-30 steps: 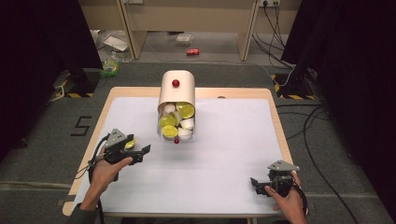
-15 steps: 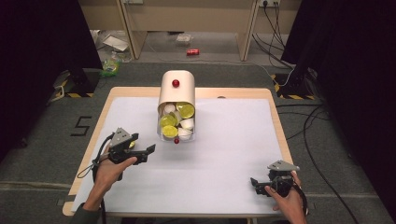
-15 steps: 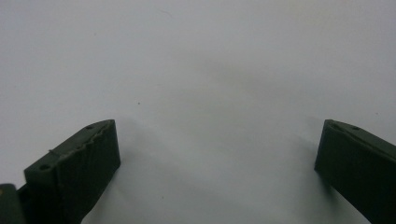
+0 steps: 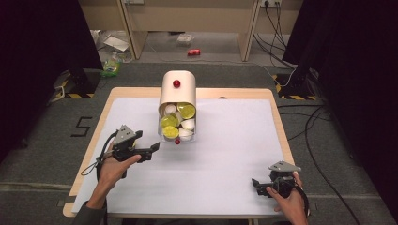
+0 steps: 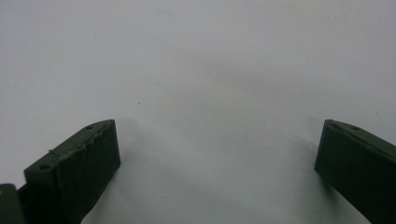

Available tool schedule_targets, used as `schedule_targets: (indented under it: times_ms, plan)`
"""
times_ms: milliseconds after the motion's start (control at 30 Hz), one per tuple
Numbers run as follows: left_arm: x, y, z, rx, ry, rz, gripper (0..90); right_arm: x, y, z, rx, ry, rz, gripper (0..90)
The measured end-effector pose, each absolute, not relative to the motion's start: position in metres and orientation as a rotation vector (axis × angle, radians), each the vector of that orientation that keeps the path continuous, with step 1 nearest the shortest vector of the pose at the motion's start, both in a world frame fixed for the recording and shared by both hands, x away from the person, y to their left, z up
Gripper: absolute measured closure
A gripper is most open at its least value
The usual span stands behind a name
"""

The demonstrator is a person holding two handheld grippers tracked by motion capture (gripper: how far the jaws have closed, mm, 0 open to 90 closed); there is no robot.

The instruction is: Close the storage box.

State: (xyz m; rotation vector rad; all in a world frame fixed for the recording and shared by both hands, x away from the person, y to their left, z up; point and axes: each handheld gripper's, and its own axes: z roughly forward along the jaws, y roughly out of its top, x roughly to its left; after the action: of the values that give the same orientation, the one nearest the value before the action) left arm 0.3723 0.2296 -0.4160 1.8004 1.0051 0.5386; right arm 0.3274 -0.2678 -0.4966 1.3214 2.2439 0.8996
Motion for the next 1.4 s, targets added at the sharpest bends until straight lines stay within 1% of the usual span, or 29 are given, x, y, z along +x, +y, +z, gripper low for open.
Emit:
schedule_targets:
  times_ms: [733, 900, 1167, 1400]
  plan:
    - [0.386, 0.219, -0.415, 1.799, 1.013, 0.544, 15.7, 0.327, -0.268, -0.497, 1.321, 2.244, 0.899, 0.3]
    - [0.389, 0.217, -0.415, 1.81, 1.005, 0.533, 14.4, 0.328, -0.268, -0.497, 1.321, 2.244, 0.899, 0.3]
    - [0.391, 0.218, -0.41, 1.761, 1.019, 0.555, 14.9, 0.328, -0.268, -0.497, 1.321, 2.244, 0.899, 0.3]
    - [0.394, 0.215, -0.411, 1.772, 1.02, 0.538, 13.6, 0.328, -0.268, -0.497, 1.321, 2.244, 0.899, 0.3]
